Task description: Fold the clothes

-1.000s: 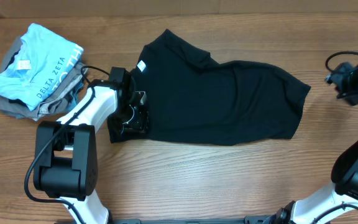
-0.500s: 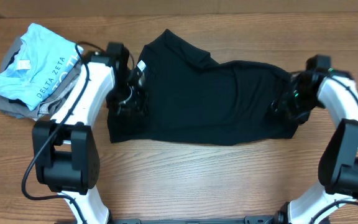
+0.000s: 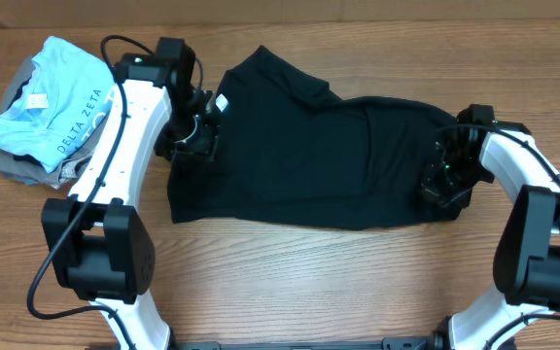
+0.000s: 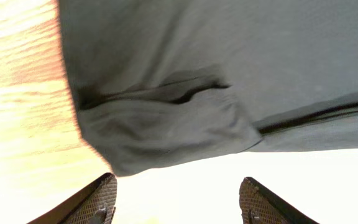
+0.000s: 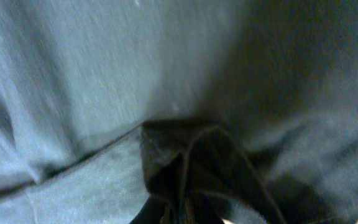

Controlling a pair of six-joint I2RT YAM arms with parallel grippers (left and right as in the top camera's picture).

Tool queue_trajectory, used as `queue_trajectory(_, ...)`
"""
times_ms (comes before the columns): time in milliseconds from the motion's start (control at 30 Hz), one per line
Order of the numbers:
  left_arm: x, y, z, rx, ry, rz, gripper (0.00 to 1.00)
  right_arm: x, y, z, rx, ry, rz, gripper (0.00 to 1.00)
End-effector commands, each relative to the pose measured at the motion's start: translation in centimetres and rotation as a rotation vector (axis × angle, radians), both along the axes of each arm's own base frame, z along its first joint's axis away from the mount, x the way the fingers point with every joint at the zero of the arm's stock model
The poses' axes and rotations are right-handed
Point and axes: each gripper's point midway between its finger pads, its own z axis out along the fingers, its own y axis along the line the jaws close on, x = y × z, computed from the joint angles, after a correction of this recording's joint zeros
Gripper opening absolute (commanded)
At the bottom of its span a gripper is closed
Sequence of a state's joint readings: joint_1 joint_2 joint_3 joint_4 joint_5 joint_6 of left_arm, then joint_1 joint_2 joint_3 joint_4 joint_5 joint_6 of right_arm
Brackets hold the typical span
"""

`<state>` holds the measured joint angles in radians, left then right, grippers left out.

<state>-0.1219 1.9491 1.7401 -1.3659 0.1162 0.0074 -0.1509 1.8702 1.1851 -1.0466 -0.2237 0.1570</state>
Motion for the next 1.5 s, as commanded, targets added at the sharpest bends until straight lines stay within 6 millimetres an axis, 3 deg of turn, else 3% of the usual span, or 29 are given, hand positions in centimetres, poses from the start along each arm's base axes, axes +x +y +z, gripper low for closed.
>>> queue_trajectory(0,0.6,3.0,0.4,0.062,-0.015,0.063,0.66,0.3,-1.3,3.5,-0.079,-0.053,-0.051,0.05)
queue_trajectory(100,0.4,4.2,0.4,0.026,0.003,0.113,0.68,-1.8,-2.5,5.9,-0.171,-0.024,-0.118,0.05)
queue_trajectory(267,-0.3,5.5,-0.1,0.013,0.034,0.151,0.67,-5.0,-2.1,8.5,-0.175,0.028,-0.175,0.07)
queue_trajectory(467,-0.3,5.5,-0.2,0.013,0.035,0.151,0.68,-9.2,-0.7,8.6,-0.134,0.195,-0.156,0.07)
queue_trajectory(667,-0.3,5.5,-0.2,0.014,0.036,0.15,0.69,-11.0,-0.4,8.3,-0.133,0.272,-0.172,0.21)
queue_trajectory(733,-0.3,5.5,-0.2,0.013,0.036,0.15,0.7,-11.2,-0.8,8.1,-0.158,0.275,-0.172,0.29)
queue_trajectory(967,-0.8,5.6,-0.2,0.023,0.057,0.15,0.71,-10.2,-1.6,7.7,-0.198,0.232,-0.194,0.25)
queue_trajectory(1000,-1.0,5.6,-0.2,0.023,0.062,0.15,0.7,-9.9,-1.6,7.6,-0.198,0.222,-0.195,0.27)
queue_trajectory(1100,-1.8,5.7,-0.1,0.028,0.095,0.153,0.7,-8.7,-1.5,7.1,-0.184,0.168,-0.203,0.5)
queue_trajectory(1133,-2.0,5.8,-0.1,0.028,0.105,0.156,0.7,-8.1,-1.3,6.9,-0.166,0.146,-0.207,0.51)
queue_trajectory(1333,-3.7,5.4,-1.3,-0.026,0.183,0.192,0.7,-6.1,0.7,5.3,-0.039,0.054,-0.212,0.46)
queue_trajectory(1467,-5.0,4.1,-4.4,-0.092,0.229,0.199,0.7,-5.5,0.7,5.5,-0.034,0.016,-0.183,0.46)
